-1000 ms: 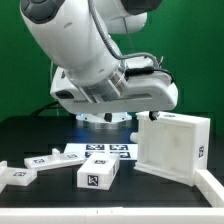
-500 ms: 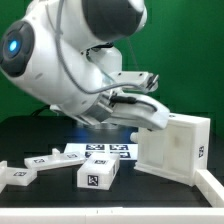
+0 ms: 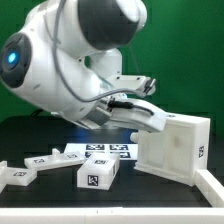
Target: Assemble cabinet
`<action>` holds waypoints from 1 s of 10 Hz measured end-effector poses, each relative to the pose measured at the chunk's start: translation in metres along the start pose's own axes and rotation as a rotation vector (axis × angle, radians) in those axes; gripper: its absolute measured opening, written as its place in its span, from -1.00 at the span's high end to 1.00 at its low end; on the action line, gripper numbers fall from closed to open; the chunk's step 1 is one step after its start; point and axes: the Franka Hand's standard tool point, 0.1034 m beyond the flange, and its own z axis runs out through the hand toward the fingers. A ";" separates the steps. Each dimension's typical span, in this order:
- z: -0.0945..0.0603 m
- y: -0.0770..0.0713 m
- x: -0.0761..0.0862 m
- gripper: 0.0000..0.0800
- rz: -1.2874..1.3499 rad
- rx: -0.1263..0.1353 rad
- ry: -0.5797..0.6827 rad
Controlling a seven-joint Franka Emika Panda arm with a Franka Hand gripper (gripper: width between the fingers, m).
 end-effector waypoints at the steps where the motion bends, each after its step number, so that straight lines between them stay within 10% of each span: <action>1: 0.003 0.003 0.002 -0.99 0.012 0.020 -0.043; 5: 0.004 0.002 0.003 -0.99 0.011 0.016 -0.040; 7: 0.021 0.011 0.004 -0.99 0.054 0.074 -0.118; 10: 0.044 0.013 -0.002 -0.99 0.070 0.056 -0.157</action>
Offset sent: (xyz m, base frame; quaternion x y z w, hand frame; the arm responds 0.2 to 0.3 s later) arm 0.0000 0.0000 0.0000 0.0000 0.0000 0.0000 1.0000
